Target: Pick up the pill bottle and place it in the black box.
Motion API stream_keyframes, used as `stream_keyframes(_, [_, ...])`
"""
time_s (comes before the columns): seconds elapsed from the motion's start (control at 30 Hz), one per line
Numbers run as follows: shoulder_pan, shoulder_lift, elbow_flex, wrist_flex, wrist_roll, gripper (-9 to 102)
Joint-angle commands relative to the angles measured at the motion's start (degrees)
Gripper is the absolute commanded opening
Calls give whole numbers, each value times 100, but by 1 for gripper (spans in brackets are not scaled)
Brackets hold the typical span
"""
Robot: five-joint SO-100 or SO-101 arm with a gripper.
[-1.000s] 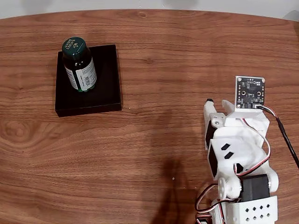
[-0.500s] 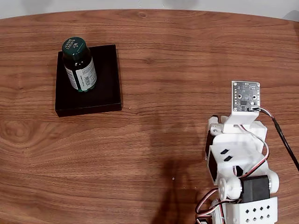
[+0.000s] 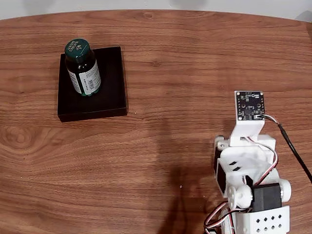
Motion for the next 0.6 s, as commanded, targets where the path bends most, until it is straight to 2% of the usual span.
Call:
stream_keyframes(0.0, [0,132,-114,404,-9,3])
stream_keyframes(0.57, [-211,132,-114,413,-176,3])
